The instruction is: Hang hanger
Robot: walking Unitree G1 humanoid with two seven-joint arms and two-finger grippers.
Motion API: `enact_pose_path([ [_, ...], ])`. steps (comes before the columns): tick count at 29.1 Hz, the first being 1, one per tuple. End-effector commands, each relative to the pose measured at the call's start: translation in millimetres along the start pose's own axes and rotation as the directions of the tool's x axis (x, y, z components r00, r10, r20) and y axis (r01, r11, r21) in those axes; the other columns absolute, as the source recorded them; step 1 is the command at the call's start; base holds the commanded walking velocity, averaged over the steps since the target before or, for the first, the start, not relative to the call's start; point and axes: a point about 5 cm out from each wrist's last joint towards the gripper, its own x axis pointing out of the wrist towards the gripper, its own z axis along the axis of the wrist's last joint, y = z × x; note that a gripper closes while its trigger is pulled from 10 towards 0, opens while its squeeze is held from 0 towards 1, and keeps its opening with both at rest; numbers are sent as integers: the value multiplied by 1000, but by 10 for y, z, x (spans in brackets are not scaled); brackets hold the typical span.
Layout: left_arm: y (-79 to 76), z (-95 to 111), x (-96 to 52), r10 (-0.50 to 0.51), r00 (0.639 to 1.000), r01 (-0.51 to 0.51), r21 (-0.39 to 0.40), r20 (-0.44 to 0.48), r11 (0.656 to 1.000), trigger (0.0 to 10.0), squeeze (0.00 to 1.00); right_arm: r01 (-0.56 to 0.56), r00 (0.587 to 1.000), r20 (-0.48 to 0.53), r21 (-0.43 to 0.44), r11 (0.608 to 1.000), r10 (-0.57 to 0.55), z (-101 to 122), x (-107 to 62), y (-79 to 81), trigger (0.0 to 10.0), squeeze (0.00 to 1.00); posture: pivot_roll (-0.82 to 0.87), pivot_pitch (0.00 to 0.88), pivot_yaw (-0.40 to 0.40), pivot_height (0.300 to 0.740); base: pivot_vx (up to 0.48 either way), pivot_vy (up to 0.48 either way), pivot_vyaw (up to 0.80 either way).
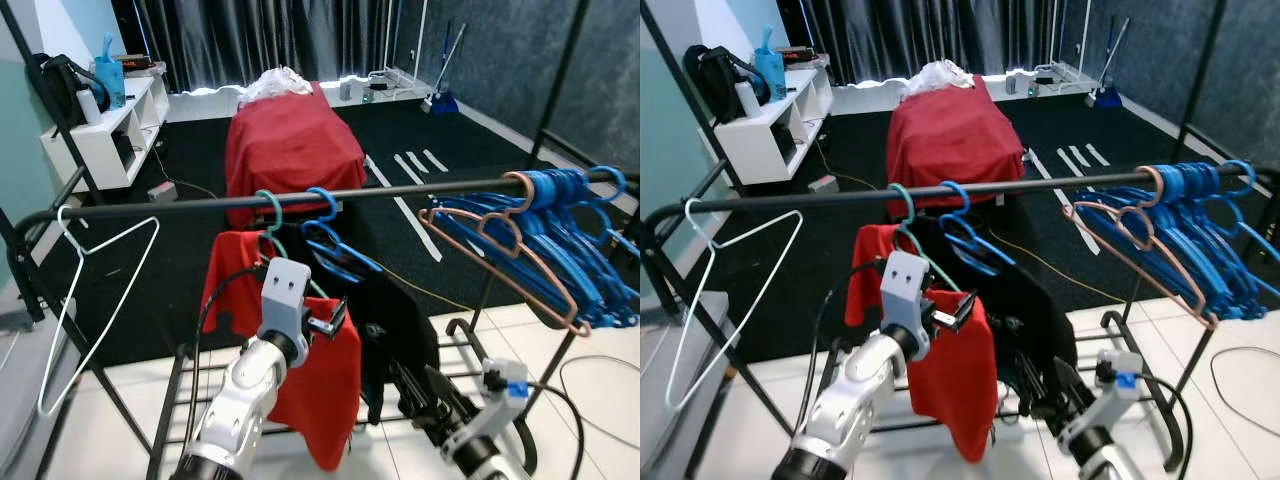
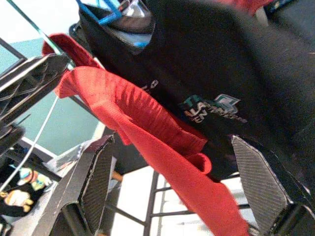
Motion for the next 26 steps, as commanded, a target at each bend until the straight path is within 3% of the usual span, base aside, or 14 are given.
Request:
enact_pose_path([
  [1, -208, -79, 40, 19, 999, -23, -116, -33, 993, 10000, 0, 20, 1000, -4, 6, 1000, -20, 0, -29, -54, 10000, 0, -222, 0, 26, 740, 0, 0, 0],
  [5, -169, -98, 50, 54, 997, -60, -114, -56, 992, 10000, 0, 21, 1000, -4, 5, 1000, -21, 0, -29, -56, 10000, 0, -222, 0, 26, 740, 0, 0, 0],
  [6, -121, -160, 49, 100, 990, -108, -82, -98, 991, 10000, 0, 21, 1000, -4, 5, 1000, -21, 1, -29, -56, 10000, 0, -222, 0, 25, 740, 0, 0, 0],
  [11, -84, -225, 46, 138, 980, -145, -41, -140, 989, 10000, 0, 21, 1000, -4, 5, 1000, -21, 2, -28, -56, 10000, 0, -225, 0, 25, 740, 0, 0, 0],
  [12, -54, -279, 45, 171, 970, -173, 6, -173, 985, 10000, 0, 20, 1000, -4, 5, 1000, -20, 2, -27, -54, 10000, 0, -229, 0, 26, 740, 0, 0, 0],
  [13, -54, -279, 45, 171, 970, -173, 6, -173, 985, 10000, 0, 20, 1000, -4, 5, 1000, -20, 2, -27, -54, 10000, 0, -229, 0, 26, 740, 0, 0, 0],
  [14, 3, -319, 35, 210, 957, -197, 83, -199, 977, 10000, 0, 20, 1000, -3, 7, 1000, -20, 0, -30, -48, 10000, 0, -230, 0, 28, 740, 0, 0, 0],
  [23, 175, -312, -6, 272, 942, -245, 152, -197, 958, 10000, 0, 19, 1000, -3, 10, 1000, -19, -1, -36, -43, 10000, 0, -225, 0, 23, 740, 0, 0, 0],
  [25, 328, -289, -40, 325, 927, -291, 185, -186, 939, 10000, 0, 18, 1000, -4, 12, 1000, -18, 2, -36, -48, 10000, 0, -219, 0, 16, 740, 0, 0, 0],
  [26, 328, -289, -40, 325, 927, -291, 185, -186, 939, 10000, 0, 18, 1000, -4, 12, 1000, -18, 2, -36, -48, 10000, 0, -219, 0, 16, 740, 0, 0, 0],
])
